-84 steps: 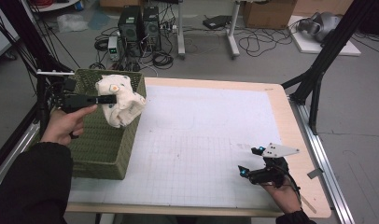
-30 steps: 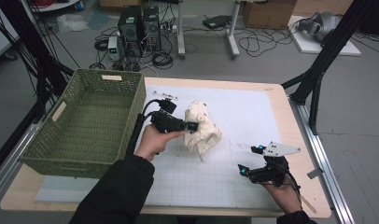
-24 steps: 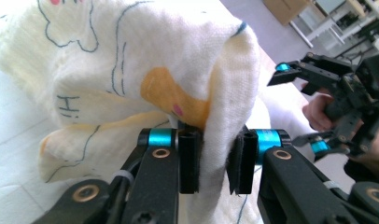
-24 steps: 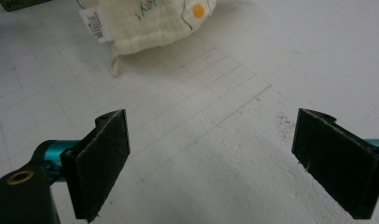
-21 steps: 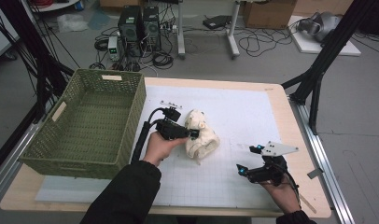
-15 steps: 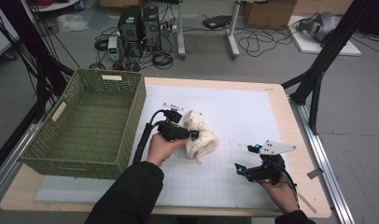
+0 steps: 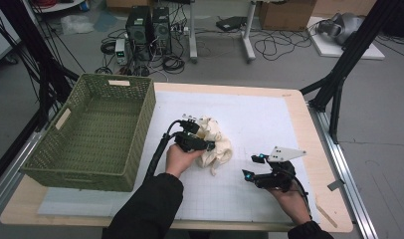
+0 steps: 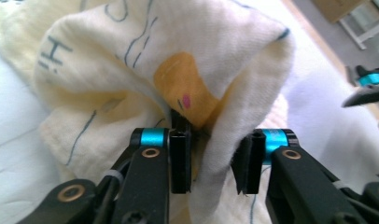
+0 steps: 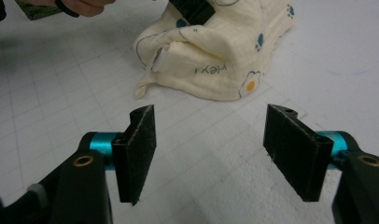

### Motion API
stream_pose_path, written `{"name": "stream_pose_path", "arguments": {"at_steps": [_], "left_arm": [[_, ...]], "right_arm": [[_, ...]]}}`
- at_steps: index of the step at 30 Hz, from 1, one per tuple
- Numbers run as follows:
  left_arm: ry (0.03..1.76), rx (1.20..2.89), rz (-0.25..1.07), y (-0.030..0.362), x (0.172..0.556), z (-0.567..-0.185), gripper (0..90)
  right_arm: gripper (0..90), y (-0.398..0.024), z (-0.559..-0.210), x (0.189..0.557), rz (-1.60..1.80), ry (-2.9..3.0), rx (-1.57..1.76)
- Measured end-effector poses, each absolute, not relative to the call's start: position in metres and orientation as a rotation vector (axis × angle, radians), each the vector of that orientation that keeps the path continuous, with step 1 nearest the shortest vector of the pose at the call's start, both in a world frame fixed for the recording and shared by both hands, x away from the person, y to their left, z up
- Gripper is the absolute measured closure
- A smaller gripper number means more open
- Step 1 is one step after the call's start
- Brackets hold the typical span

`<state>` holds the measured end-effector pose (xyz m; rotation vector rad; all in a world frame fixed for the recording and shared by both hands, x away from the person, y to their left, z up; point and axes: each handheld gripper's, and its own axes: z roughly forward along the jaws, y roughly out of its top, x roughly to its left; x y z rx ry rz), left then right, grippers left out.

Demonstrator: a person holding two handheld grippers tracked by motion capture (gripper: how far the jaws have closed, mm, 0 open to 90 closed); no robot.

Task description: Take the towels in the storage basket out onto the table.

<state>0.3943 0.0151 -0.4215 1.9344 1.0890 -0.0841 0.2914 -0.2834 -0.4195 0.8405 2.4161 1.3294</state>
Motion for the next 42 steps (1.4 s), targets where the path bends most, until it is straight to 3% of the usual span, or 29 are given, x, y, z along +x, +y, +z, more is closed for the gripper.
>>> {"name": "stream_pose_path", "arguments": {"at_steps": [3,4,6,12,18,23,26,28,29,34,37,39,42], "left_arm": [[1.102,1.925,-0.074,0.016,0.396,-0.423,67.4],[1.102,1.92,-0.069,0.016,0.396,-0.423,61.4],[1.1,1.915,-0.06,0.017,0.396,-0.422,59.2],[1.07,1.874,-0.031,0.025,0.391,-0.411,40.8],[1.079,1.822,-0.015,0.041,0.385,-0.411,38.3],[1.079,1.856,-0.003,0.045,0.375,-0.42,45.1],[1.086,1.93,0.009,0.042,0.374,-0.428,55.0],[1.091,1.922,-0.001,0.041,0.373,-0.432,68.3],[1.096,1.927,-0.001,0.04,0.373,-0.434,68.3],[1.096,1.933,0.024,0.037,0.374,-0.439,84.1],[1.091,1.93,0.028,0.036,0.373,-0.438,85.3],[1.077,1.923,0.022,0.038,0.373,-0.437,83.4],[1.073,1.891,0.013,0.041,0.371,-0.431,70.4]], "right_arm": [[41.4,-0.278,-0.42,0.294,1.328,2.44,0.822],[43.7,-0.272,-0.421,0.297,1.312,2.454,0.799],[48.2,-0.269,-0.421,0.298,1.311,2.468,0.802],[53.2,-0.25,-0.424,0.31,1.308,2.5,0.786],[54.7,-0.23,-0.428,0.319,1.259,2.53,0.773],[57.2,-0.217,-0.436,0.325,1.202,2.551,0.791],[58.9,-0.209,-0.441,0.328,1.165,2.566,0.796],[62.4,-0.203,-0.444,0.33,1.134,2.567,0.791],[62.4,-0.203,-0.444,0.33,1.134,2.567,0.791],[77.2,-0.201,-0.445,0.331,1.088,2.535,0.774],[86.6,-0.202,-0.446,0.333,1.078,2.526,0.759],[87.6,-0.205,-0.446,0.336,1.102,2.543,0.765],[88.0,-0.212,-0.443,0.335,1.129,2.572,0.767]]}}
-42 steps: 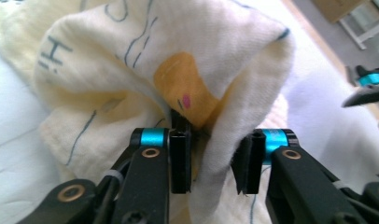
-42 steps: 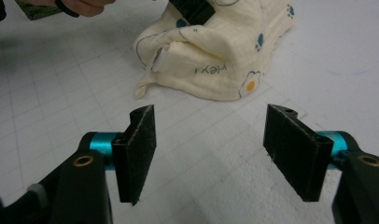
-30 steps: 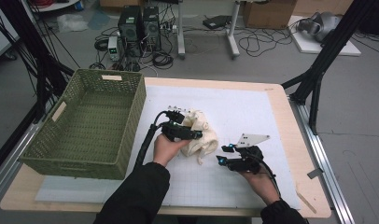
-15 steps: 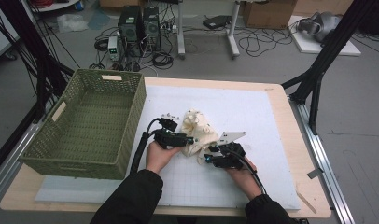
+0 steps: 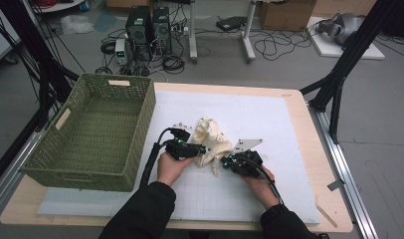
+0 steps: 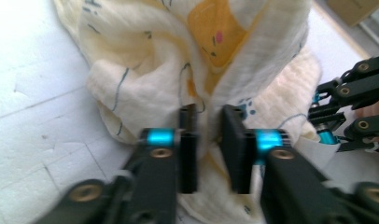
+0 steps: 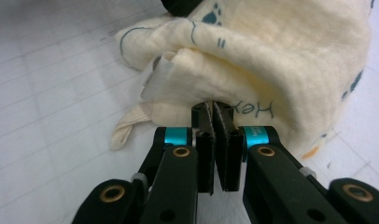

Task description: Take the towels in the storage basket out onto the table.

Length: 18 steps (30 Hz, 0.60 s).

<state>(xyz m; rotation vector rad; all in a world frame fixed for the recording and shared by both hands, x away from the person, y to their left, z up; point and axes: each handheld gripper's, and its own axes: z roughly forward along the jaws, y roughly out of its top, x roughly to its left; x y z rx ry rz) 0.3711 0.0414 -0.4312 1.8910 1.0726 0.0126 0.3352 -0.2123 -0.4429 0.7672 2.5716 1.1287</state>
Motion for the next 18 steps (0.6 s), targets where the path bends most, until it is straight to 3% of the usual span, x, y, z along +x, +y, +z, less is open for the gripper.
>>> {"name": "stream_pose_path", "arguments": {"at_steps": [3,8,18], "left_arm": [[1.059,1.876,0.027,0.046,0.369,-0.425,61.6],[1.061,1.88,0.046,0.052,0.365,-0.424,56.5],[1.067,1.925,0.043,0.05,0.363,-0.434,60.6]], "right_arm": [[88.0,-0.225,-0.435,0.329,1.124,2.579,0.734],[88.0,-0.247,-0.424,0.32,1.124,2.568,0.731],[88.0,-0.286,-0.426,0.305,1.05,2.6,0.745]]}}
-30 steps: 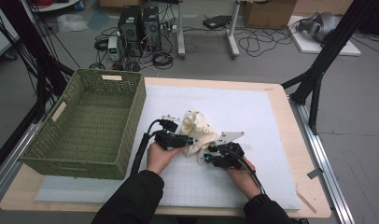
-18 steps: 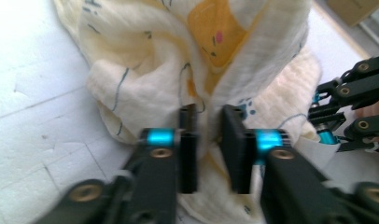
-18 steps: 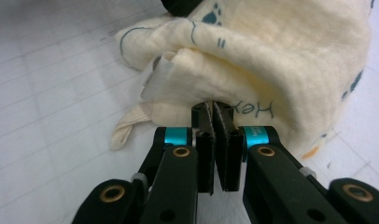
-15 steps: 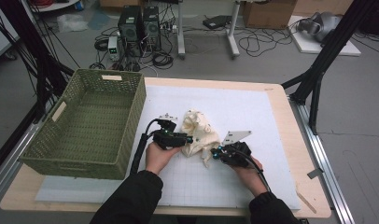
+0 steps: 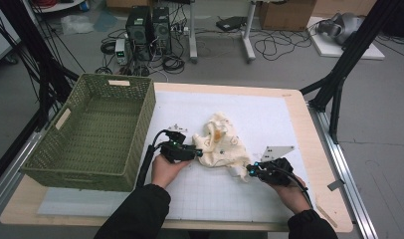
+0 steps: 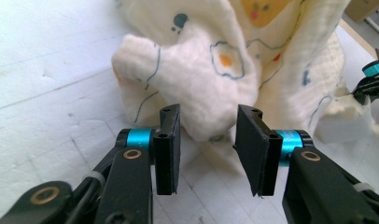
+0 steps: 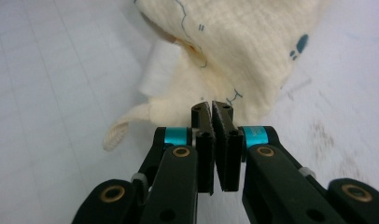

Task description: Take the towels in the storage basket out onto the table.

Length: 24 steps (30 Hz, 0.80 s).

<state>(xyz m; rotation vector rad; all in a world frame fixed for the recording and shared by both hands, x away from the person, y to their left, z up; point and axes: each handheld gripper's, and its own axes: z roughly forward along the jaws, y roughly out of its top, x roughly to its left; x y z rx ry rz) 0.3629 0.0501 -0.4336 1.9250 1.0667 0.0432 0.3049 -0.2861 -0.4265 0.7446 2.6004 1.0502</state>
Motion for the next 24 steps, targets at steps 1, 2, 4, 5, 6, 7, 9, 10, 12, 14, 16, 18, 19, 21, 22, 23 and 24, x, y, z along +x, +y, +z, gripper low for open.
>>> {"name": "stream_pose_path", "arguments": {"at_steps": [1,2,4,5,6,7,9,10,12,14,16,18,19,21,22,23,24], "left_arm": [[1.064,1.924,0.043,0.049,0.363,-0.434,60.7],[1.067,1.921,0.043,0.047,0.363,-0.435,61.1],[1.079,1.936,0.042,0.044,0.364,-0.439,62.4],[1.081,1.941,0.052,0.042,0.364,-0.44,63.9],[1.082,1.947,0.053,0.041,0.364,-0.442,67.2],[1.082,1.948,0.046,0.039,0.364,-0.444,67.2],[1.082,1.963,0.066,0.036,0.364,-0.447,72.5],[1.075,1.97,0.071,0.034,0.364,-0.448,76.1],[1.071,1.976,0.09,0.032,0.364,-0.447,80.7],[1.067,1.979,0.102,0.032,0.363,-0.446,82.5],[1.064,1.98,0.125,0.033,0.36,-0.443,82.7],[1.066,1.967,0.151,0.035,0.357,-0.439,83.1],[1.07,1.956,0.162,0.037,0.355,-0.438,83.2],[1.081,1.93,0.177,0.04,0.35,-0.436,83.2],[1.087,1.92,0.186,0.042,0.347,-0.435,83.3],[1.093,1.915,0.185,0.044,0.345,-0.435,83.3],[1.098,1.91,0.185,0.047,0.342,-0.434,83.3]], "right_arm": [[88.0,-0.289,-0.428,0.304,1.042,2.605,0.745],[87.9,-0.292,-0.429,0.302,1.041,2.604,0.748],[86.4,-0.295,-0.428,0.301,1.059,2.592,0.756],[83.8,-0.296,-0.427,0.301,1.087,2.581,0.76],[75.2,-0.295,-0.425,0.301,1.128,2.573,0.758],[75.2,-0.295,-0.425,0.301,1.128,2.573,0.758],[69.2,-0.291,-0.426,0.302,1.149,2.593,0.761],[68.1,-0.289,-0.427,0.303,1.144,2.6,0.757],[65.7,-0.283,-0.43,0.305,1.126,2.614,0.749],[65.3,-0.279,-0.433,0.307,1.121,2.628,0.753],[65.7,-0.274,-0.435,0.309,1.12,2.638,0.753],[68.5,-0.268,-0.436,0.31,1.104,2.654,0.732],[71.2,-0.265,-0.438,0.31,1.089,2.669,0.721],[77.6,-0.262,-0.439,0.31,1.08,2.673,0.71],[82.4,-0.262,-0.439,0.31,1.078,2.678,0.702],[85.9,-0.263,-0.439,0.31,1.084,2.692,0.688],[86.8,-0.263,-0.439,0.31,1.089,2.696,0.685]]}}
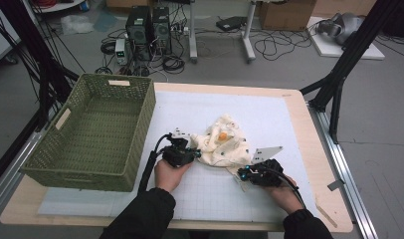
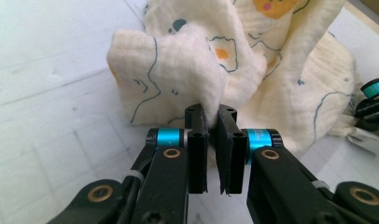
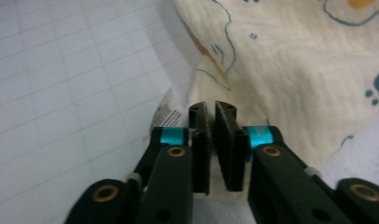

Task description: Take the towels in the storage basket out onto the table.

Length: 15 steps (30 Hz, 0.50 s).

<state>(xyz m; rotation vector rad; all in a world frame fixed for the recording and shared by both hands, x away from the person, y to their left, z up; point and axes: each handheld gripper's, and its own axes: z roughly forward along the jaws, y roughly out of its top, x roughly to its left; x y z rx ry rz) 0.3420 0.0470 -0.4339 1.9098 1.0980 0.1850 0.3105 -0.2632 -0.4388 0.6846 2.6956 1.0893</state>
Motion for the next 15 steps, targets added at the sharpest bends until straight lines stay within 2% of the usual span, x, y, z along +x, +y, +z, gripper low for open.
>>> {"name": "stream_pose_path", "arguments": {"at_steps": [5,11,15], "left_arm": [[1.083,1.885,0.158,0.058,0.332,-0.43,81.7],[1.079,1.861,0.17,0.066,0.331,-0.426,63.7],[1.097,1.866,0.198,0.067,0.335,-0.43,56.6]], "right_arm": [[88.0,-0.268,-0.436,0.304,1.108,2.723,0.646],[88.0,-0.284,-0.425,0.295,1.126,2.707,0.612],[88.0,-0.304,-0.425,0.289,1.154,2.711,0.626]]}}
